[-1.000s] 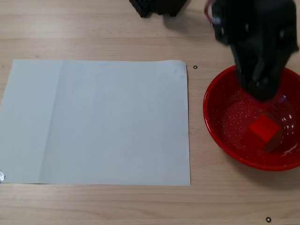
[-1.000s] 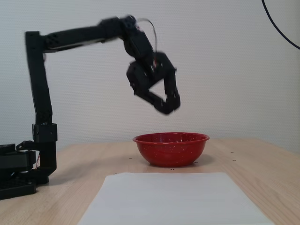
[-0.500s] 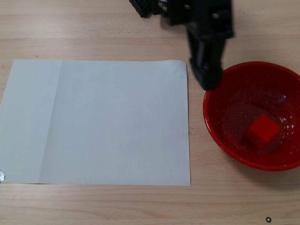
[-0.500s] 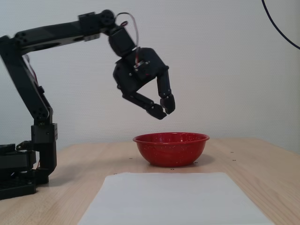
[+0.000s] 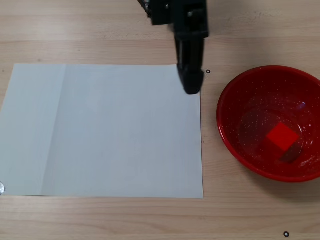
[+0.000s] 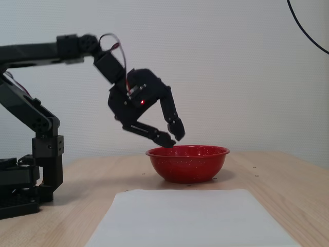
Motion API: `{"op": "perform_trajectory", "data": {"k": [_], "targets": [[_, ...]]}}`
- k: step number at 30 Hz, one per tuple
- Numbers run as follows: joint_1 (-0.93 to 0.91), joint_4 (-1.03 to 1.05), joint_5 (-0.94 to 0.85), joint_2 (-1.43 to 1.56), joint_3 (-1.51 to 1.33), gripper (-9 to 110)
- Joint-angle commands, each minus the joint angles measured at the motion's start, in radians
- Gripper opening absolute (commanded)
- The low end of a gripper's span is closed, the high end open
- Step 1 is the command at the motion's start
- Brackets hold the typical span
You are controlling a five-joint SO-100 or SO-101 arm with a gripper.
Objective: Grasp the red cube and put it in the red bowl.
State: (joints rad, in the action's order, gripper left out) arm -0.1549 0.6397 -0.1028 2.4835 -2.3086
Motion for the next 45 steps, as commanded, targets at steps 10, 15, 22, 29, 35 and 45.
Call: {"op": "perform_trajectory", "data": {"k": [10, 15, 22, 29, 35, 45], "targets": [[0.025, -0.304, 0.037, 0.29, -0.324, 0], [0.018, -0.39, 0.058, 0.362, -0.468, 2], [0.008, -0.465, 0.084, 0.506, -0.686, 3], [0.025, -0.39, 0.061, 0.629, -0.793, 0], [0.026, -0.27, 0.008, 0.681, -0.793, 0], [0.057, 0.026, -0.032, 0.759, -0.795, 0]]}}
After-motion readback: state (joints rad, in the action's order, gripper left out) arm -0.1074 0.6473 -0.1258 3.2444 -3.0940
